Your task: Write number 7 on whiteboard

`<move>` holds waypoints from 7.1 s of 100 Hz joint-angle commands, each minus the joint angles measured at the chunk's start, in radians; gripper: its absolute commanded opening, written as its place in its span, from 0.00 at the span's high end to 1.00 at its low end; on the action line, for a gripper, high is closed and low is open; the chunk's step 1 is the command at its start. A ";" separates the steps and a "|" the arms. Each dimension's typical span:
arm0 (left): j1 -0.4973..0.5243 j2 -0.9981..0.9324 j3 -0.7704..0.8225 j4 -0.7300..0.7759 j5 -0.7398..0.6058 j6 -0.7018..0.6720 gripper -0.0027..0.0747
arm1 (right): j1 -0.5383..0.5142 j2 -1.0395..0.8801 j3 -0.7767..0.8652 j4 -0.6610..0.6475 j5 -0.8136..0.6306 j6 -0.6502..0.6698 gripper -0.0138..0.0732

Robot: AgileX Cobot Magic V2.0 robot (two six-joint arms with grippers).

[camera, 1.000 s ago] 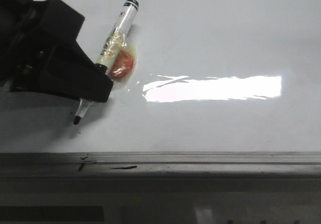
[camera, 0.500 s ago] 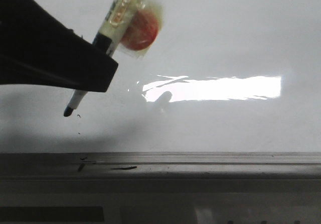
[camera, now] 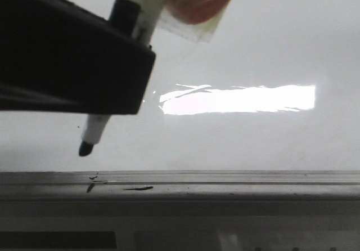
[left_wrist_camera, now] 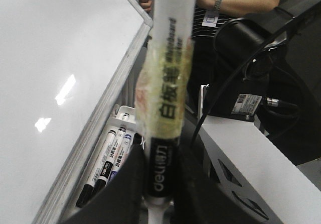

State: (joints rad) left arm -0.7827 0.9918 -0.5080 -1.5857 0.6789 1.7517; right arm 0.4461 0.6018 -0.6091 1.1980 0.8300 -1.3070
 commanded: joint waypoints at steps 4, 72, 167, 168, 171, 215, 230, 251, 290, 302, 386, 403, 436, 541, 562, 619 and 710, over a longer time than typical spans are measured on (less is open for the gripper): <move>-0.007 -0.014 -0.023 -0.068 0.075 0.027 0.99 | 0.041 0.099 -0.030 0.132 -0.050 -0.107 0.33; -0.007 -0.014 -0.023 -0.082 0.096 0.028 0.99 | 0.180 0.357 -0.038 0.400 -0.105 -0.328 0.88; 0.012 -0.660 0.138 0.070 -0.548 -0.453 0.99 | 0.217 0.300 -0.040 0.656 -0.513 -1.054 0.89; 0.012 -0.666 0.142 0.054 -0.568 -0.453 0.99 | 0.217 0.300 -0.040 0.666 -0.513 -1.081 0.89; 0.012 -0.677 0.154 0.020 -0.606 -0.453 0.99 | 0.224 0.300 -0.042 0.669 -0.515 -1.113 0.89; 0.012 -0.686 0.192 -0.052 -0.687 -0.453 0.99 | 0.350 0.354 -0.171 0.669 -0.612 -1.098 0.89; 0.012 -0.686 0.192 -0.052 -0.687 -0.453 0.99 | 0.366 0.370 -0.169 0.669 -0.614 -1.075 0.89; 0.012 -0.686 0.192 -0.052 -0.687 -0.453 0.99 | 0.372 0.368 -0.169 0.669 -0.605 -1.042 0.89; 0.012 -0.686 0.192 -0.052 -0.687 -0.453 0.99 | 0.477 0.358 -0.169 0.669 -0.578 -1.039 0.89; 0.012 -0.686 0.192 -0.052 -0.687 -0.453 0.99 | 0.523 0.324 -0.142 0.669 -0.615 -1.042 0.89; 0.010 -0.686 0.192 -0.052 -0.687 -0.453 0.99 | 0.516 0.313 -0.054 -1.308 -1.128 0.881 0.89; 0.010 -0.686 0.192 -0.052 -0.687 -0.453 0.99 | 0.401 0.322 -0.050 -1.231 -1.232 0.881 0.89; 0.010 -0.686 0.192 -0.052 -0.687 -0.453 0.99 | 0.370 0.450 -0.050 -1.224 -1.203 0.879 0.89; 0.010 -0.686 0.192 -0.052 -0.687 -0.453 0.99 | 0.290 0.572 -0.049 -0.641 -1.283 0.468 0.89; 0.010 -0.686 0.192 -0.058 -0.662 -0.453 0.99 | 0.290 0.514 -0.049 -0.497 -1.265 0.286 0.89; 0.010 -0.686 0.192 -0.058 -0.662 -0.453 0.99 | 0.340 0.507 0.097 -0.262 -1.016 0.286 0.89; 0.010 -0.348 0.138 0.146 -0.242 -0.245 0.56 | 0.454 0.227 -0.111 -0.450 -0.500 0.286 0.89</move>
State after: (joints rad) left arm -0.7718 0.5744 -0.3117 -1.4574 0.3355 1.3951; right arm 0.8972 0.8134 -0.6854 0.7419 0.3376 -1.0112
